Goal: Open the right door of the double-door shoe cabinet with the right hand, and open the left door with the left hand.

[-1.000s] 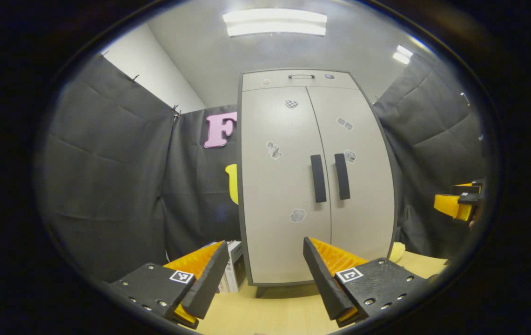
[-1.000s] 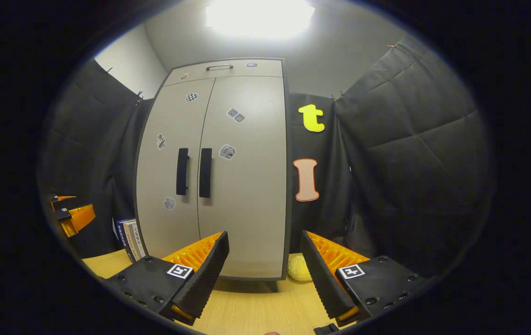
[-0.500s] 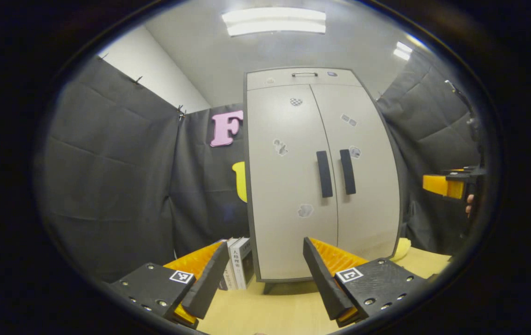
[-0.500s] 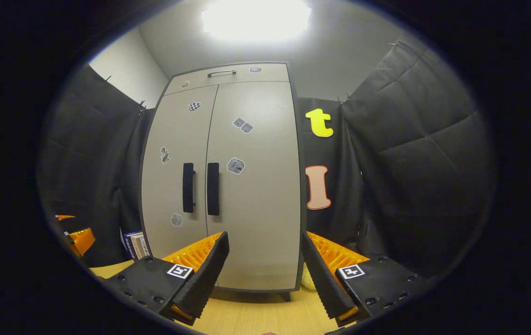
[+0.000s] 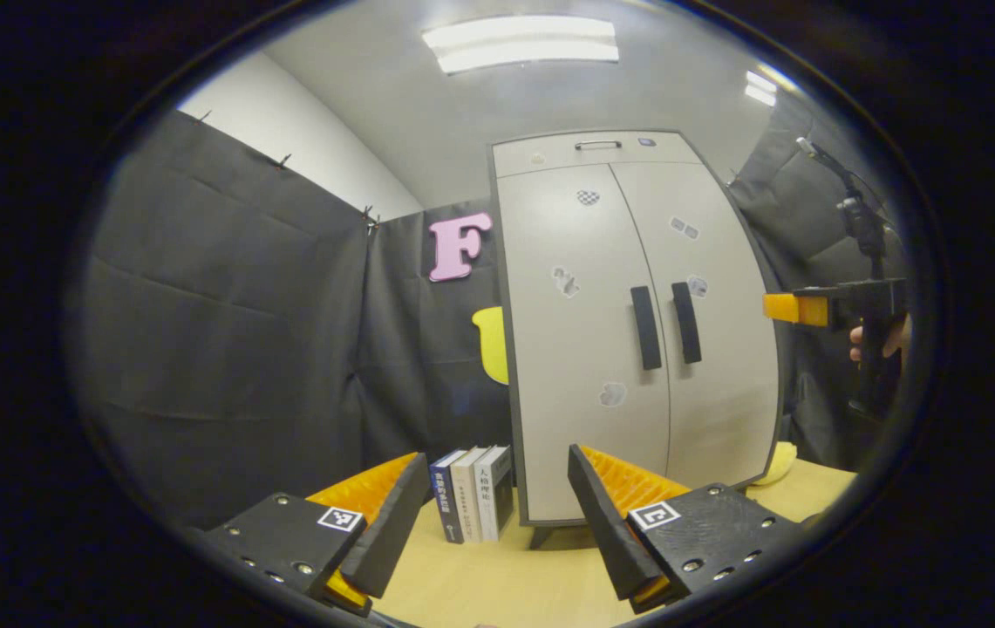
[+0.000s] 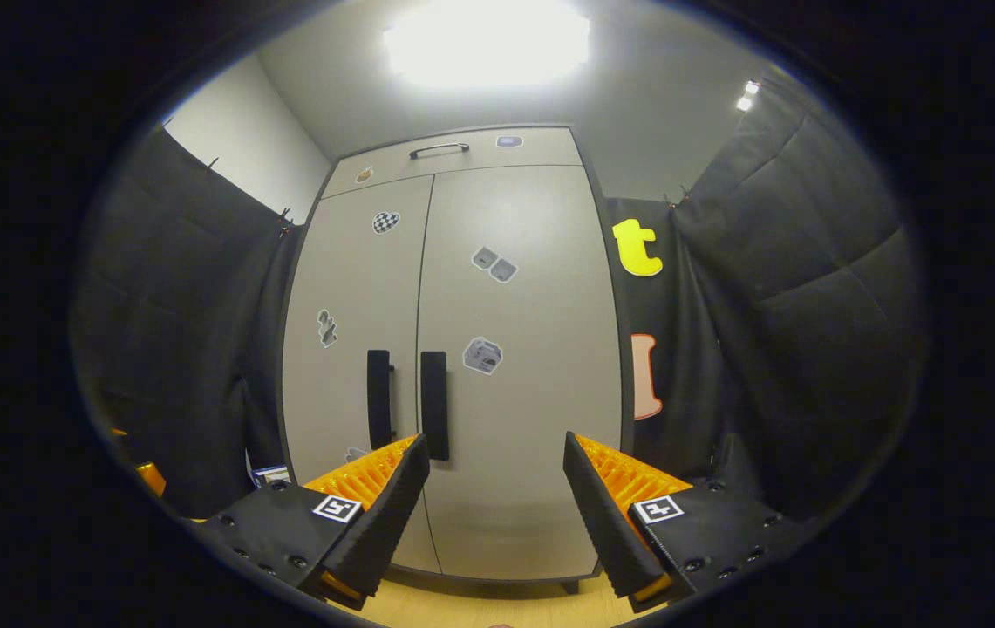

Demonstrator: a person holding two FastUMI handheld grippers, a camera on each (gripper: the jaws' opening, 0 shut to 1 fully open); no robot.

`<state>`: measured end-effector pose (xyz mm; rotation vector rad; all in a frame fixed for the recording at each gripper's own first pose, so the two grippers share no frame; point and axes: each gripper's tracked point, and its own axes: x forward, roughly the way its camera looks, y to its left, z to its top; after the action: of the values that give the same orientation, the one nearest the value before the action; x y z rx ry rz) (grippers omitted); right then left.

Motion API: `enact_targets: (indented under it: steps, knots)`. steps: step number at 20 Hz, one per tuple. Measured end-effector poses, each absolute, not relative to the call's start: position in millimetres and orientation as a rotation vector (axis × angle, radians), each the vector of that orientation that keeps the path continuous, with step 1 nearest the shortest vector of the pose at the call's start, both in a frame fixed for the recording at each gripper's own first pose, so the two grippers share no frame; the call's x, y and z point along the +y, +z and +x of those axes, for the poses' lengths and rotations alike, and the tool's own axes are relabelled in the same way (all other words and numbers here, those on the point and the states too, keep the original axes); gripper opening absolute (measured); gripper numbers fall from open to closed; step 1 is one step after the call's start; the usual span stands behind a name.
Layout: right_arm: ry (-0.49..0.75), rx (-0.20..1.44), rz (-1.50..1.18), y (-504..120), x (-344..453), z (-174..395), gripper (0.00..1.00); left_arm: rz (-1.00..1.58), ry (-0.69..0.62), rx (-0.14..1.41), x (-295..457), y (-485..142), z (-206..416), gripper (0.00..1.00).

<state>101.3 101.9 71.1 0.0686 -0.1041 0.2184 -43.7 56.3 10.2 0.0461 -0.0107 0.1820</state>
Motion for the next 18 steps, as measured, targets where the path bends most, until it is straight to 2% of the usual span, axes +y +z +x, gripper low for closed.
enact_targets:
  steps: [9,18]
  knots:
    - [0.265,-0.081,0.095,77,146,156,0.97,0.08,0.302,0.008,96,9,-70,0.94]
    - [0.277,0.025,0.07,56,185,209,0.97,0.098,0.363,0.02,112,9,-86,0.94]
